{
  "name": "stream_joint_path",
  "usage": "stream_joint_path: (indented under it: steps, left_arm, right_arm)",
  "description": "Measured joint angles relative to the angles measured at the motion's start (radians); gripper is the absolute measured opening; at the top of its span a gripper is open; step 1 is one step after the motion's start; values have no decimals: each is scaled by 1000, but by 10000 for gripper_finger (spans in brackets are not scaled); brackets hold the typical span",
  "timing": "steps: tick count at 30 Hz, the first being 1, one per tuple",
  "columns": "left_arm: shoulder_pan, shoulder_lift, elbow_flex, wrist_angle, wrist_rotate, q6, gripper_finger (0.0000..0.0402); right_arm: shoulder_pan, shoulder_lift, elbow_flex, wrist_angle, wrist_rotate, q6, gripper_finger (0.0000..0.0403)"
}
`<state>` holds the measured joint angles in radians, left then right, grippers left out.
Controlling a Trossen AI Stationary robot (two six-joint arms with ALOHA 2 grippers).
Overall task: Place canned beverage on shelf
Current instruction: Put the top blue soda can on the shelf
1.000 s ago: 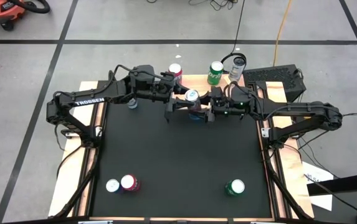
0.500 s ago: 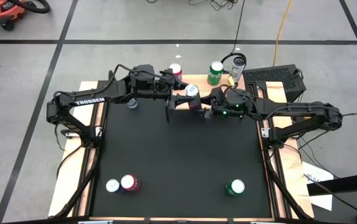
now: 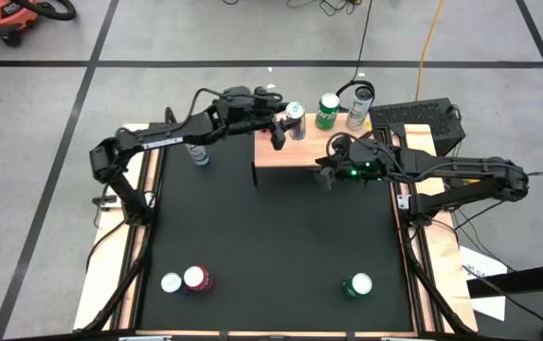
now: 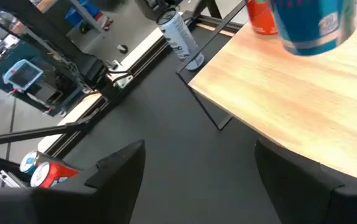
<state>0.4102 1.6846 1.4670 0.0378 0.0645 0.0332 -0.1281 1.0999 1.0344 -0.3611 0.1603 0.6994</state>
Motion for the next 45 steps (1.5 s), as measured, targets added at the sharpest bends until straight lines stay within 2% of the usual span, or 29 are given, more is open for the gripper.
stream_joint_path:
  steps: [5,19,27,32,40,45]
  left_arm:
    - [29,63,14,14,-55,1,211]
    - [68,144,48,42,-33,60,212]
    - [81,145,48,39,-27,61,212]
    - [95,145,49,34,25,28,212]
    - [95,145,49,29,12,26,212]
    - [93,145,49,27,12,26,233]
  right_arm:
    - [0,-33,0,-37,15,8,288]
    - [-1,-46,0,-86,26,4,288]
    - [-1,-46,0,-85,26,3,288]
    - [-1,-46,0,-80,27,3,288]
    - [-1,-46,0,-71,27,-4,288]
    - [-1,-46,0,-70,27,-4,288]
